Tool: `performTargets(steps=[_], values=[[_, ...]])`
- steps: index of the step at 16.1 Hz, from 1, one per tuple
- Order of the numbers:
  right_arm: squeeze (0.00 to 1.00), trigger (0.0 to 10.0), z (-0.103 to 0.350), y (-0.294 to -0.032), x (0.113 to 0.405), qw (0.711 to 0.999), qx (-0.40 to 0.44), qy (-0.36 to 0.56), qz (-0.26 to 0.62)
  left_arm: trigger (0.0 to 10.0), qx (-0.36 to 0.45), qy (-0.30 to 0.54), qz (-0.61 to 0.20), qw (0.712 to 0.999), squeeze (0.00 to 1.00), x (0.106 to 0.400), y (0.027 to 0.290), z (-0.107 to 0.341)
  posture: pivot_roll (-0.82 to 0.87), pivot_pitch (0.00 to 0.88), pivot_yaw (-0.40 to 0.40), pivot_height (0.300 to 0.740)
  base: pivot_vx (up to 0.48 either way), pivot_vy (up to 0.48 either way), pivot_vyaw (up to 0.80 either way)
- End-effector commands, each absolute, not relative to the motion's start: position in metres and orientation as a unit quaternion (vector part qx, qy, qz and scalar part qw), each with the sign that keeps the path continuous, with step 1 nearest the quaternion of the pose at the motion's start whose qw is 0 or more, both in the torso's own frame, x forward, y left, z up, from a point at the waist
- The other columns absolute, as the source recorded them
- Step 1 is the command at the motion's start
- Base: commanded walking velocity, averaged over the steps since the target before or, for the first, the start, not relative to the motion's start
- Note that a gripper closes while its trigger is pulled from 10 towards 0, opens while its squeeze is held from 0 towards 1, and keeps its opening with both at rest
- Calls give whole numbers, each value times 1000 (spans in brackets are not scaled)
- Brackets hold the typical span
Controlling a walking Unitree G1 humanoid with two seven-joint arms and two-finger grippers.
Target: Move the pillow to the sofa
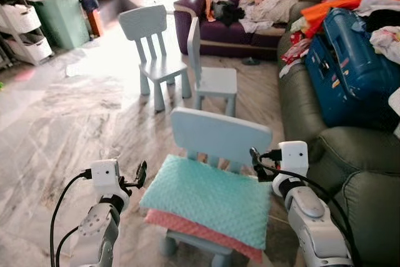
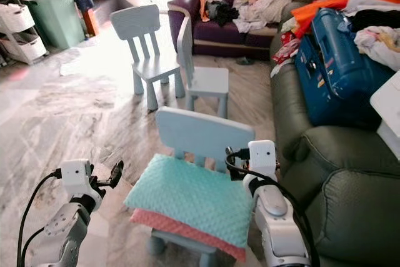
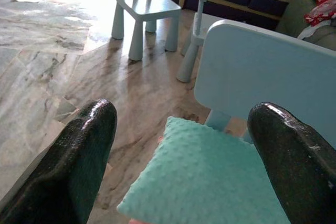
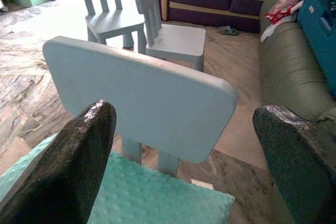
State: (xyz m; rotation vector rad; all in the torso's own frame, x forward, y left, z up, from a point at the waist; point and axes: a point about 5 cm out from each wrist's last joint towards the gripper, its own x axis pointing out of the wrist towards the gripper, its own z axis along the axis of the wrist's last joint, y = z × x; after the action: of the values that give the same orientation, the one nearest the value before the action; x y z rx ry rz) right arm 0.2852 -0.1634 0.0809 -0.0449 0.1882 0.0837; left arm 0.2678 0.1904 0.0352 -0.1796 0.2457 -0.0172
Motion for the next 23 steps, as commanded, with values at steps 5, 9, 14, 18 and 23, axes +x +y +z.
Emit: performTargets(steps=[5,9,14,18,23], values=[[0,10000,85,-164,286,995,-26,89,42,10000,-106,135,7,985,0,269,195,33,-63,47,4,740,0,0,0],[0,10000,83,-165,285,995,-15,96,38,10000,-117,145,7,983,0,270,194,32,-65,50,4,740,0,0,-394],[0,10000,84,-165,285,995,-19,93,39,10000,-112,145,2,983,0,270,193,32,-65,56,3,740,0,113,-315],[0,10000,84,-165,284,995,-22,94,39,10000,-125,144,-13,981,0,270,189,33,-65,56,2,740,0,0,0],[0,10000,84,-165,284,994,-23,95,41,10000,-101,133,-20,986,0,270,187,38,-61,55,1,740,0,0,0]])
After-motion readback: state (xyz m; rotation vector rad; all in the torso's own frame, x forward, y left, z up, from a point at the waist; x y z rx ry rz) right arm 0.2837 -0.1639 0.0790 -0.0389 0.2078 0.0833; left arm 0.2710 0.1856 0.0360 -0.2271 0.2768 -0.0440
